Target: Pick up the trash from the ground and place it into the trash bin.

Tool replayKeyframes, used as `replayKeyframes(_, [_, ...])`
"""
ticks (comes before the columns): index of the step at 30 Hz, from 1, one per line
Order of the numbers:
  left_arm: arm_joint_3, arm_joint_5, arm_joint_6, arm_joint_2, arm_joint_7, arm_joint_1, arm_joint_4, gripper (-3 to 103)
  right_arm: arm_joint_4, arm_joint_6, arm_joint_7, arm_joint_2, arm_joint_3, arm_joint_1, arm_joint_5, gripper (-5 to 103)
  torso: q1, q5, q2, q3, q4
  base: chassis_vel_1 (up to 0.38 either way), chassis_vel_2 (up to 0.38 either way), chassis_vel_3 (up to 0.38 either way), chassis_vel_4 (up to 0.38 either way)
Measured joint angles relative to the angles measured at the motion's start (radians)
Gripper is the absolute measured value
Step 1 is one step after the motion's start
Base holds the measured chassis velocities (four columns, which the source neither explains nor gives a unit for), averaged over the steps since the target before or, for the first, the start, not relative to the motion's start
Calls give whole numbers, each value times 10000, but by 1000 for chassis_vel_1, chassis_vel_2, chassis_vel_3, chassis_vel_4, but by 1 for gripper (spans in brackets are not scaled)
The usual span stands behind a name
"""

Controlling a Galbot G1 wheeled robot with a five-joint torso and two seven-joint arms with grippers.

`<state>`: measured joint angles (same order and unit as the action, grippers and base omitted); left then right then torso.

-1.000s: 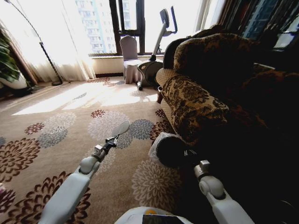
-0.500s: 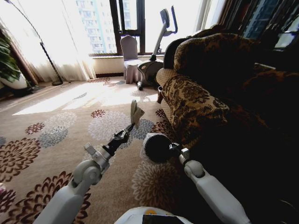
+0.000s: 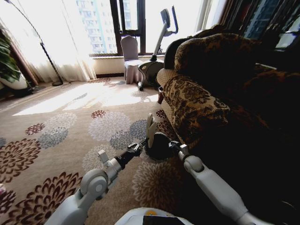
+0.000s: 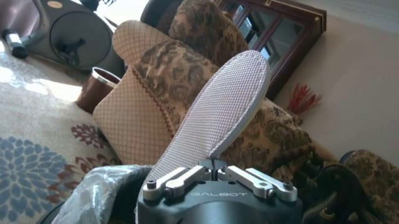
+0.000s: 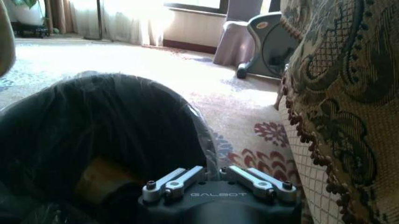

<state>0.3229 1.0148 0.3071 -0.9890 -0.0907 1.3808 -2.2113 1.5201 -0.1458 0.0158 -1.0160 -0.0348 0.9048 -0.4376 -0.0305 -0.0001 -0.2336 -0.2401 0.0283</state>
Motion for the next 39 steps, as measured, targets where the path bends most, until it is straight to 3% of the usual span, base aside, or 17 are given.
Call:
replayKeyframes(14, [-884, -426, 258, -644, -235, -548, 1237, 0, 1079, -467, 109, 382, -772, 229, -431, 1, 1, 2, 0, 0, 0, 0, 0, 0, 0])
replayKeyframes(16, [-1128, -1441, 232, -885, -377, -633, 1744, -2, 1150, -595, 141, 400, -1136, -171, -652, 1, 0, -1, 0, 0, 0, 0, 0, 0, 0])
replayKeyframes(17, [-1128, -1441, 232, -885, -377, -633, 1744, -2, 1150, -595, 141, 400, -1136, -171, -652, 1, 0, -1, 0, 0, 0, 0, 0, 0, 0])
replayKeyframes(19, [-1198, -2247, 122, -964, -665, -689, 2116, 7, 1176, -658, 160, 444, -1370, -481, -820, 1, 0, 1, 0, 0, 4, 0, 0, 0, 0])
replayKeyframes(20, [-1198, -2247, 122, -964, -665, -689, 2116, 7, 1176, -658, 160, 444, -1370, -481, -820, 1, 0, 1, 0, 0, 4, 0, 0, 0, 0])
replayKeyframes(22, [-1156, -2425, 24, -923, -877, -723, 2197, 18, 1232, -699, 163, 542, -1424, -549, -881, 1, 0, -1, 0, 0, 2, 0, 0, 0, 0])
replayKeyframes(27, [-1100, -2440, -19, -795, -948, -780, 2201, 28, 1253, -704, 140, 618, -1418, -499, -889, 1, 0, 0, 0, 0, 0, 0, 0, 0, 0])
replayKeyframes(32, [-848, -2236, -73, -722, -995, -744, 1946, 56, 1261, -704, 90, 657, -1354, -363, -888, 1, 0, 1, 0, 0, 1, 0, 0, 0, 0])
replayKeyframes(36, [-573, -2030, -166, -772, -1003, -664, 1714, 61, 1277, -692, 79, 682, -1312, -264, -883, 1, 0, 1, 0, 0, 0, 0, 0, 0, 0])
replayKeyframes(37, [-346, -1902, -282, -871, -1005, -592, 1563, 72, 1331, -692, 39, 694, -1227, -165, -899, 1, 0, 2, 0, 0, 1, 0, 0, 0, 0])
replayKeyframes(39, [-259, -1875, -332, -940, -990, -560, 1512, 72, 1363, -686, 18, 700, -1175, -111, -918, 1, 0, 2, 0, 0, 1, 0, 0, 0, 0])
